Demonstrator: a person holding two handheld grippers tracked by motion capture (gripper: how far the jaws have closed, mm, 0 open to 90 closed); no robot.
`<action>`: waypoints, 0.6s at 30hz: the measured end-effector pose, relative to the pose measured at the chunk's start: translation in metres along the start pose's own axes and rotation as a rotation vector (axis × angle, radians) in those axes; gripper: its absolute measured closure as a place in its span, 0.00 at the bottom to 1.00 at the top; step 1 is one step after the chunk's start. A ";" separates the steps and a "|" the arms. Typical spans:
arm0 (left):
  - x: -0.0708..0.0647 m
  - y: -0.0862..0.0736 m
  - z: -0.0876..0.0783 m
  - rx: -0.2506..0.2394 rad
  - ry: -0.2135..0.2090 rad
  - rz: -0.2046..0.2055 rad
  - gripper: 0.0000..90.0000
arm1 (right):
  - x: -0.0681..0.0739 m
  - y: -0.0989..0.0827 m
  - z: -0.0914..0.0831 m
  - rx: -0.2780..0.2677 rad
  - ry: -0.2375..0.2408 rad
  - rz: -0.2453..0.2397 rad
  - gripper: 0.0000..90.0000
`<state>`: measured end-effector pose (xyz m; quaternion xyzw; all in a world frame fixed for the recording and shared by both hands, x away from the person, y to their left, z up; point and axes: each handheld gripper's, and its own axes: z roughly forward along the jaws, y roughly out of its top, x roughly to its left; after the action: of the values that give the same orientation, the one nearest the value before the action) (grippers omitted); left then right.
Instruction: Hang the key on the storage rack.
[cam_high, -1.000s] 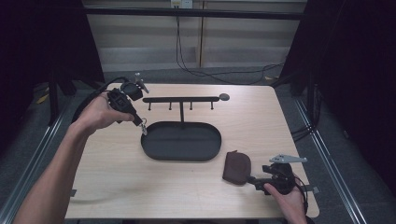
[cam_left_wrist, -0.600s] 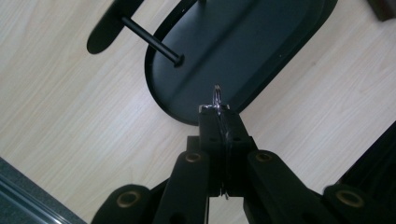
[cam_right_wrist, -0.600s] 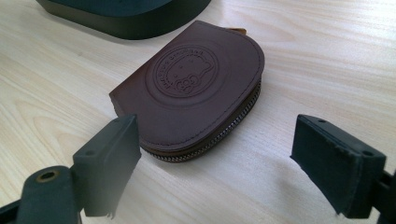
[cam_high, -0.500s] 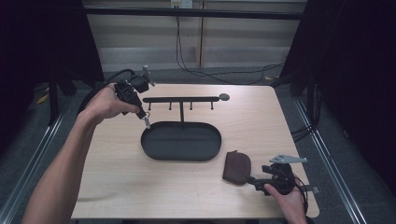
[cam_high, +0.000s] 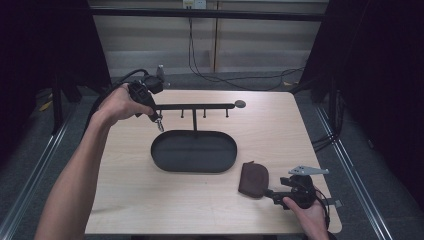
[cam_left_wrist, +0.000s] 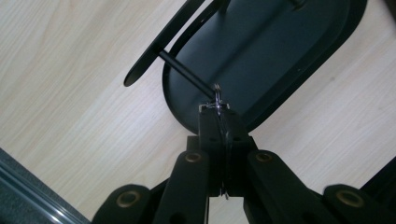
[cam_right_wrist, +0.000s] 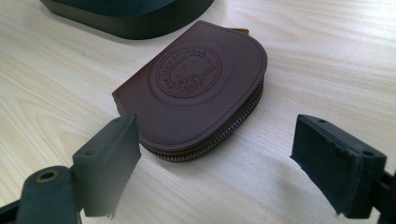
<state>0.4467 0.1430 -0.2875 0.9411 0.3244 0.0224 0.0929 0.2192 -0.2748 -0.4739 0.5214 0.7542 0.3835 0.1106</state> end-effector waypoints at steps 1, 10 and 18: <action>0.000 0.000 0.000 0.000 0.000 0.000 0.99 | 0.000 0.000 0.000 0.000 0.001 0.000 0.17; -0.002 -0.001 0.006 -0.001 0.021 0.004 0.99 | 0.000 0.000 0.000 -0.001 -0.003 0.003 0.16; 0.000 -0.007 0.010 -0.009 0.012 -0.013 0.97 | 0.000 0.000 0.000 0.000 -0.005 0.003 0.16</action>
<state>0.4436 0.1469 -0.2984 0.9384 0.3309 0.0290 0.0952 0.2194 -0.2750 -0.4740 0.5236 0.7530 0.3825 0.1120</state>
